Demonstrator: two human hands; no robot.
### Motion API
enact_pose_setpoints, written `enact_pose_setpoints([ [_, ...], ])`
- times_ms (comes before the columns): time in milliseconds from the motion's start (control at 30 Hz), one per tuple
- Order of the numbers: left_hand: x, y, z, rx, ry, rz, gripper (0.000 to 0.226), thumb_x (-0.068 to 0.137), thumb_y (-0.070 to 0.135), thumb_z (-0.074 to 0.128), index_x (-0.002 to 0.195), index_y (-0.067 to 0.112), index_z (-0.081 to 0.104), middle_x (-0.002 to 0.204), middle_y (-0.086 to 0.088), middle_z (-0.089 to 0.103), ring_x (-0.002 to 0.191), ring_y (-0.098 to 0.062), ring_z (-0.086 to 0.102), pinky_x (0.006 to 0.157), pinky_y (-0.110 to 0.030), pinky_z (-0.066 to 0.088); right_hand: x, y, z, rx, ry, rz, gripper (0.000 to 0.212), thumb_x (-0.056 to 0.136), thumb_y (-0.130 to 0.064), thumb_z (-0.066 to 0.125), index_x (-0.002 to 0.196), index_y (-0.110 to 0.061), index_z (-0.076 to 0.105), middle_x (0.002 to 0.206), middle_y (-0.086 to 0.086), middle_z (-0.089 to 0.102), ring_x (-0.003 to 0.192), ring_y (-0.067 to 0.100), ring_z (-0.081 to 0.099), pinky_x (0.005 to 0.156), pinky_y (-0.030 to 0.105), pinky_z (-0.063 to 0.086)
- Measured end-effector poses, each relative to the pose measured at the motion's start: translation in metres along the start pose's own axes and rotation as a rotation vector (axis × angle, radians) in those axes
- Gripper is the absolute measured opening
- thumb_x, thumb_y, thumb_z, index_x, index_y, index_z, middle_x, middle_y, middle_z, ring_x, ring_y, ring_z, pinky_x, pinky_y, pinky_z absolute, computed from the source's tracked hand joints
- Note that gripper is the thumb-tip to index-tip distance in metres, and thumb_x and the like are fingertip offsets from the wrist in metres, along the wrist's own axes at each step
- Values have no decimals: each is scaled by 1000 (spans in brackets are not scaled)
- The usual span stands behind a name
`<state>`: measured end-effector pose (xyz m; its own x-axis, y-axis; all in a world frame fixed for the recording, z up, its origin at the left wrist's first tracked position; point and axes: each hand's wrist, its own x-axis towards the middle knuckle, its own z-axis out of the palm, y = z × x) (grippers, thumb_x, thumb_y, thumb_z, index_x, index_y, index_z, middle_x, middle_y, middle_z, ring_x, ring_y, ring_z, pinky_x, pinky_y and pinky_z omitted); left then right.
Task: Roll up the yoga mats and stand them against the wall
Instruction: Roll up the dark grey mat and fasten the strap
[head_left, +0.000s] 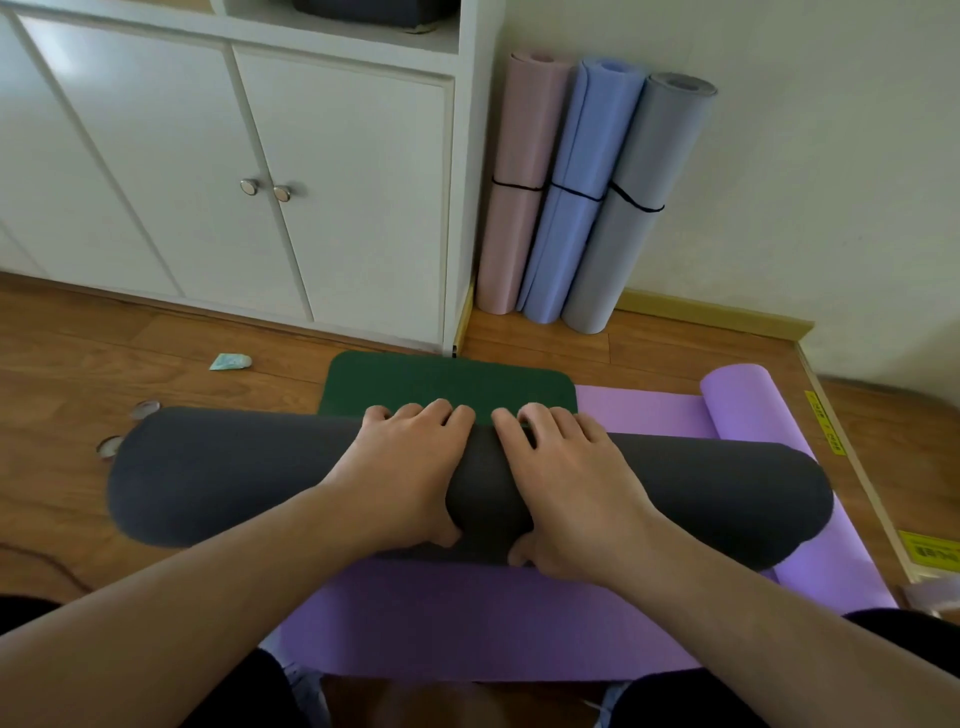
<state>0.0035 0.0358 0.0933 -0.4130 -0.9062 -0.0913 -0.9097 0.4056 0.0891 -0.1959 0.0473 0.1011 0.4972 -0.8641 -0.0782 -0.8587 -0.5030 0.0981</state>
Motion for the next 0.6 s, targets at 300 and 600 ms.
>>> enact_pose_setpoints([
  [300, -6, 13, 10, 155, 23, -17, 111, 62, 66, 82, 149, 21, 29, 140, 0, 42, 128, -26, 47, 110, -47, 40, 5, 9, 1, 100, 0, -6, 102, 67, -61, 86, 149, -26, 36, 135, -3, 56, 121, 22, 57, 105, 42, 47],
  [600, 2, -3, -8, -55, -25, 15, 98, 57, 77, 76, 137, 32, 45, 123, 13, 55, 110, -13, 57, 99, -41, 50, -2, 0, 0, -10, -12, 25, 123, 70, -59, 90, 160, -16, 17, 151, 7, 39, 139, 30, 41, 122, 47, 32],
])
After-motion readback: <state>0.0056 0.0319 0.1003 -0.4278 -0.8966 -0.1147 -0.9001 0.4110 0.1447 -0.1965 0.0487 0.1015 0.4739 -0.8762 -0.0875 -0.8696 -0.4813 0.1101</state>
